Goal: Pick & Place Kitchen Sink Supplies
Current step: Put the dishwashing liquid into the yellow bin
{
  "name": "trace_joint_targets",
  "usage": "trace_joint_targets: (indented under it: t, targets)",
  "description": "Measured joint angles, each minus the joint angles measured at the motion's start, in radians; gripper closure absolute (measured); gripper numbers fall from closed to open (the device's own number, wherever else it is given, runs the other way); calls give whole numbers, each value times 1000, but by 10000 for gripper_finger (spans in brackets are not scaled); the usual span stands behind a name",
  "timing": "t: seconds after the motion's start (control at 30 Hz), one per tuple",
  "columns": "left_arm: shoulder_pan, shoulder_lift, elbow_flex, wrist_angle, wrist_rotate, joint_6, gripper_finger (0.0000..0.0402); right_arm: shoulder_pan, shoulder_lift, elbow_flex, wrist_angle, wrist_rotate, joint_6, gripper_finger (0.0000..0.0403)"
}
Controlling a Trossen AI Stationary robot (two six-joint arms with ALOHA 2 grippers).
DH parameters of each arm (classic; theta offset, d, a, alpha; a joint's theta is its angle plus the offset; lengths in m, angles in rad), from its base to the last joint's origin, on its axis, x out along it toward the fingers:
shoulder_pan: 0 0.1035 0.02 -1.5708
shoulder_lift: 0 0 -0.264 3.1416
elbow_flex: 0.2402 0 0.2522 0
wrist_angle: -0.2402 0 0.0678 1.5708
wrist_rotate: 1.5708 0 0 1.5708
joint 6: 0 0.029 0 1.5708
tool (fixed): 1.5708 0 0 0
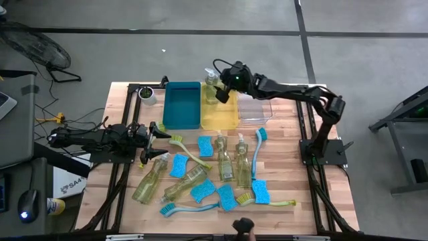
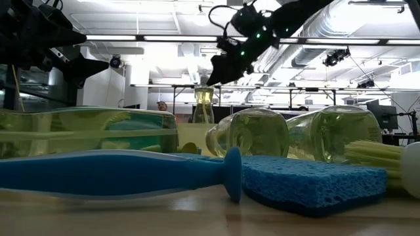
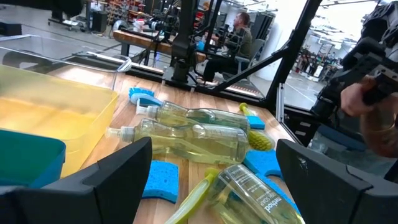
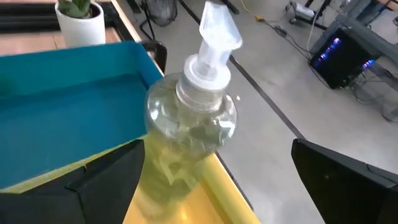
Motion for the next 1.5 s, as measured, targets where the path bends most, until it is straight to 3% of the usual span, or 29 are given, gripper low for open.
trace_joint_targets:
  t: [0.2,0.5,1.2,1.5]
  targets:
    - [0,0,0,0,0,0,62,38,-86,0,-70,61,28,4]
    - [0,0,0,0,0,0,62,115,-189,0,-223,60,112,5]
    - [0,0,0,0,0,0,62,383,-198,0,-500,52,399,6]
    - [0,0,0,0,0,0,62,460,-198,0,-602,49,604,6]
